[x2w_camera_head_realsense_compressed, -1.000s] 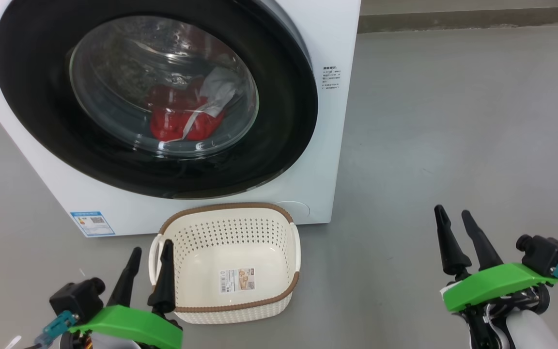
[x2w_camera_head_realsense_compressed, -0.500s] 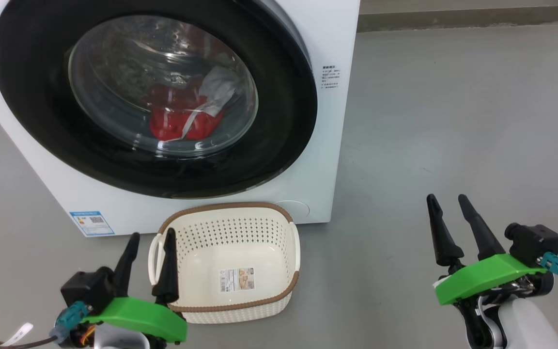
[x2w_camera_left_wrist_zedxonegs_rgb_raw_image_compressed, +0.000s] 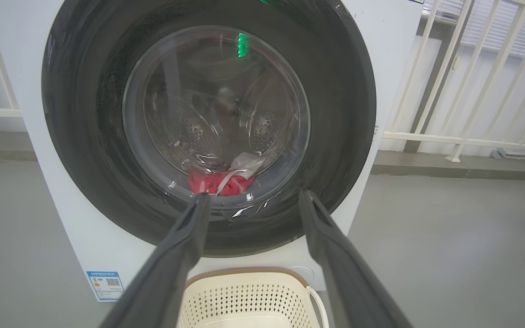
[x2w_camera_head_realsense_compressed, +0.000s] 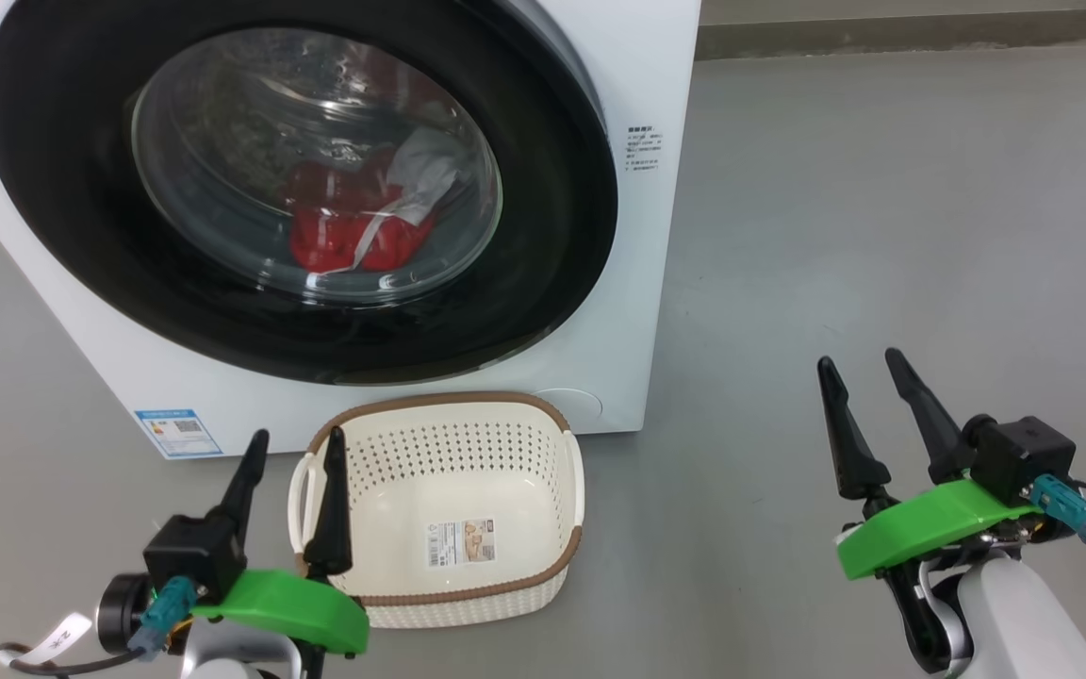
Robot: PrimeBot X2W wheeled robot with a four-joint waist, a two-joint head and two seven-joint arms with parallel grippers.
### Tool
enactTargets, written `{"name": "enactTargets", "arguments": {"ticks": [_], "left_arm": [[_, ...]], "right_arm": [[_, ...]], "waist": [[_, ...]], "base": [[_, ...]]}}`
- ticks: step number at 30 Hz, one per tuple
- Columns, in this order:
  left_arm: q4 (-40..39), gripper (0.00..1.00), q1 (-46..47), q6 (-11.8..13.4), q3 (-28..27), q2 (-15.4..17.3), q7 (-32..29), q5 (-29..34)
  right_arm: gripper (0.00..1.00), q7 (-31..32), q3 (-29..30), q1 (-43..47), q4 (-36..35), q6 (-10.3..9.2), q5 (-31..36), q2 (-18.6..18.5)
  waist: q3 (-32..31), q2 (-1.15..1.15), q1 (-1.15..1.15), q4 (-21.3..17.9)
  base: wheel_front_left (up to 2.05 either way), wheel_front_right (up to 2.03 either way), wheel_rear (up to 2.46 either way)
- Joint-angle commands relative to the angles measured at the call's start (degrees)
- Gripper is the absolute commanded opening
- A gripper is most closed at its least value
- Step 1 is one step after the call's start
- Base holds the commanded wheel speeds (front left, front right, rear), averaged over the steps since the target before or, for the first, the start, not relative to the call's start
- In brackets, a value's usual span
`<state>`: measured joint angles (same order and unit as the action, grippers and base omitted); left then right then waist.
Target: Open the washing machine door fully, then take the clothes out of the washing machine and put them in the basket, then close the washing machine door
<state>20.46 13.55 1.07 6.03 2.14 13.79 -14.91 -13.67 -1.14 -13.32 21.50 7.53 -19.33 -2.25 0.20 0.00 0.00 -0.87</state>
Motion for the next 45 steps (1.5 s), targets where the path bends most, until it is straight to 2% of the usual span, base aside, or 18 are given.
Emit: {"name": "enactTargets", "arguments": {"ticks": [1,29,45], "left_arm": [[-1.3,1.0,2.9,0.6,-1.4,0.7,0.9,2.2],[-1.6,1.0,2.6,1.8,-1.6,0.7,1.2,2.3],[-5.2,1.0,3.9,2.3,0.1,0.7,1.2,1.7]], "right_arm": [[1.0,-1.0,-1.8,-3.1,-1.4,-0.04,2.3,-0.6],[1.0,-1.3,-1.8,-3.3,-1.6,-0.04,2.8,-0.6],[1.0,-1.3,-1.6,-6.6,-2.0,-0.04,1.5,-0.6]], "waist": [[0.1,0.0,0.0,0.0],[0.3,0.0,0.0,0.2],[6.2,0.0,0.0,2.4]], "base": [[0.0,0.0,0.0],[0.0,0.0,0.0],[0.0,0.0,0.0]]}}
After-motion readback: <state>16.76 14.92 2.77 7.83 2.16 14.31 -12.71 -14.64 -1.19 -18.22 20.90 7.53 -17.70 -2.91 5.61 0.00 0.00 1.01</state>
